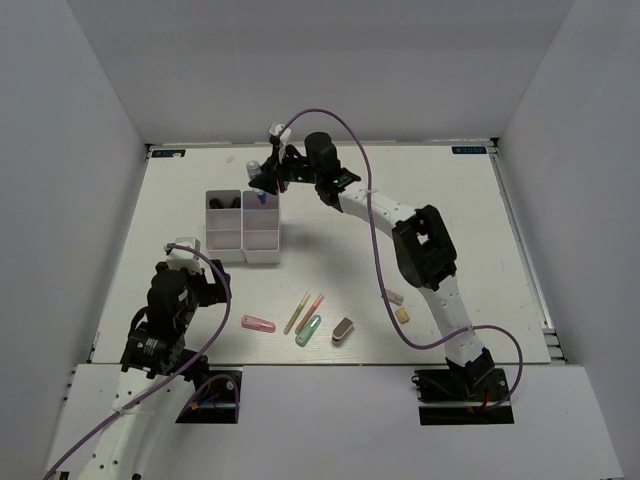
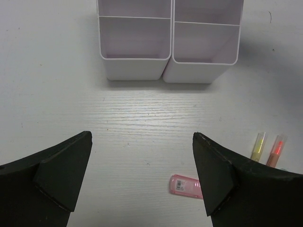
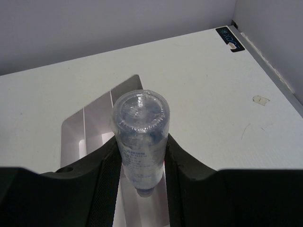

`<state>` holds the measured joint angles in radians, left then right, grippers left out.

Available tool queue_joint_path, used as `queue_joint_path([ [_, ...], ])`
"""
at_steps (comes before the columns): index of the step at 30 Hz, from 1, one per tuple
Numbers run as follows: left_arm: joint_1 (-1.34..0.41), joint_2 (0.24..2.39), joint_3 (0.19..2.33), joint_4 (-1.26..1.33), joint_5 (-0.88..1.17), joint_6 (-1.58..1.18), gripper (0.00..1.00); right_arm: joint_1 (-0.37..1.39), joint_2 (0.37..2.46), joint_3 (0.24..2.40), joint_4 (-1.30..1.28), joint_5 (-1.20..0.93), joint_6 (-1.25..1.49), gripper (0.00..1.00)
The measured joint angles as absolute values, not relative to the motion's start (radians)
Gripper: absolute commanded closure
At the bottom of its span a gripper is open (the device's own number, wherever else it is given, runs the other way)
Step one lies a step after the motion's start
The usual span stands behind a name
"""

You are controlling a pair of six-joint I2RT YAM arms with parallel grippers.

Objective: Sort the stationery into containers
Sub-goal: Place the stationery into the container

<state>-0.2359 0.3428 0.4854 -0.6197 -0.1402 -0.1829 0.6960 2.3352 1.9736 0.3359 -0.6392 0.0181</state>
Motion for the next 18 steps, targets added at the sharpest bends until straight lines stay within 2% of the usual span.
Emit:
queue_joint_path([
  [11, -0.236, 0.343, 0.485, -0.62, -0.134, -0.182, 0.03, 0.696, 2.372, 1.973, 0.347, -0.652, -0.011, 0.99],
  [12, -0.236, 0.343, 0.485, -0.62, -0.133, -0.182, 0.03, 0.697, 2.372, 1.973, 0.347, -0.658, -0.011, 0.89],
  [15, -0.236, 0.343, 0.485, -0.62, -0.13, -0.182, 0.03, 0.697, 2.372, 1.973, 0.347, -0.666, -0.016, 0.75],
  [16, -0.236, 0.343, 0.485, -0.62, -0.13, -0.182, 0.03, 0.697, 2.372, 1.972, 0.347, -0.67, -0.017, 0.64],
  [18, -0.236, 0.343, 0.485, -0.62, -0.13, -0.182, 0.03, 0.697, 2.372, 1.967, 0.347, -0.682, -0.02, 0.56],
])
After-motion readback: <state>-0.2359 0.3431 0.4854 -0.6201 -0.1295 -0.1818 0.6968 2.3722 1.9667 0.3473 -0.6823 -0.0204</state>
